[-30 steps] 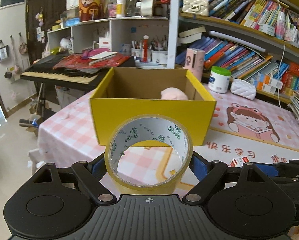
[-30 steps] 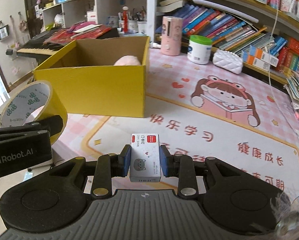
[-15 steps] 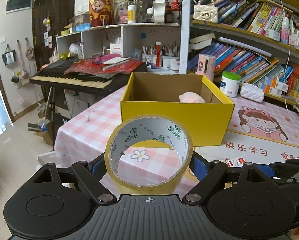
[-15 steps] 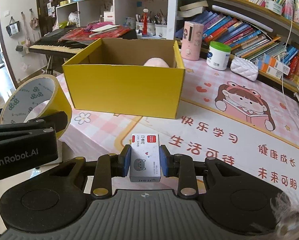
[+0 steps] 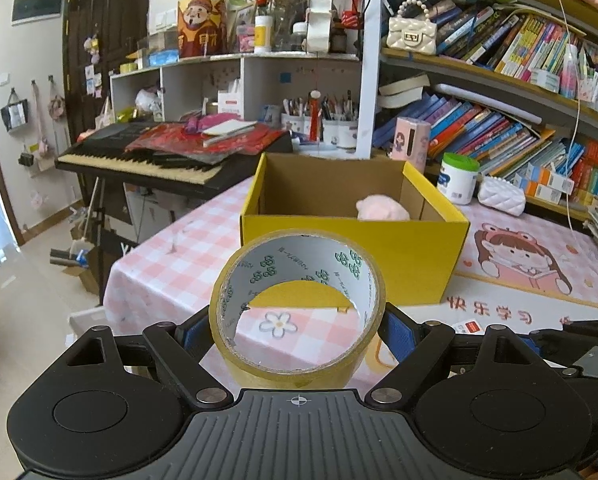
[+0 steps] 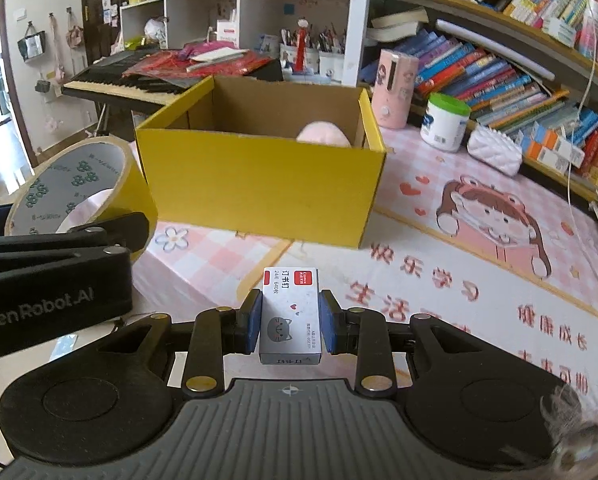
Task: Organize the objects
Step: 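Carry the white box in the right tool and tape roll in the left tool to the yellow box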
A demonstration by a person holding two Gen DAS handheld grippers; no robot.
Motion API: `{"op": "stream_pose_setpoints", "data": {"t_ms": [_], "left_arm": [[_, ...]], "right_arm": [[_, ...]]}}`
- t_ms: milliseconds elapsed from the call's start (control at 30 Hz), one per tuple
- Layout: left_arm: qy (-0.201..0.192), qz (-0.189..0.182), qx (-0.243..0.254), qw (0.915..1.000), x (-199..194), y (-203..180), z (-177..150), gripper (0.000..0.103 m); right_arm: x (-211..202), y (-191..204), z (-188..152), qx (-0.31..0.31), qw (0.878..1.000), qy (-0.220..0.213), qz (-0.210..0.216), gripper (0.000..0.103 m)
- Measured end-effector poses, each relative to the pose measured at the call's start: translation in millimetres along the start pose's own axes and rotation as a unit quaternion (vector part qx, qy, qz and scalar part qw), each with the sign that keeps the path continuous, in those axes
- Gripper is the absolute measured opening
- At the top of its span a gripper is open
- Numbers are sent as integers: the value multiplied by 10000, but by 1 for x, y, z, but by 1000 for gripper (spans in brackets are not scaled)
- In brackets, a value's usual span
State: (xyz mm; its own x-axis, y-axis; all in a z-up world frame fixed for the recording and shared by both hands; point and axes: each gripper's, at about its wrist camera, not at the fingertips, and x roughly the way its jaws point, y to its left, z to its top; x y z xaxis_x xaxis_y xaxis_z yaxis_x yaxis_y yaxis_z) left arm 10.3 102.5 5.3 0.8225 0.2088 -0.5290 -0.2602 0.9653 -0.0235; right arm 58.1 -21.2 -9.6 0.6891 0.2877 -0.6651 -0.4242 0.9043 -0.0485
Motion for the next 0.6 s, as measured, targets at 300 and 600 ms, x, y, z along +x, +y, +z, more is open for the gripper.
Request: {"op": "stream_pose_setpoints", "data": {"t_ms": [300,600], "left_arm": [[-448,230,-40,9987,21,4,39,86],[-681,427,-32,9968,55,-2,75,86]], "right_arm": [[14,-1,48,-260,9973,-678,117,28],[45,-17,101,-361,9937,-1045,175,28]]}}
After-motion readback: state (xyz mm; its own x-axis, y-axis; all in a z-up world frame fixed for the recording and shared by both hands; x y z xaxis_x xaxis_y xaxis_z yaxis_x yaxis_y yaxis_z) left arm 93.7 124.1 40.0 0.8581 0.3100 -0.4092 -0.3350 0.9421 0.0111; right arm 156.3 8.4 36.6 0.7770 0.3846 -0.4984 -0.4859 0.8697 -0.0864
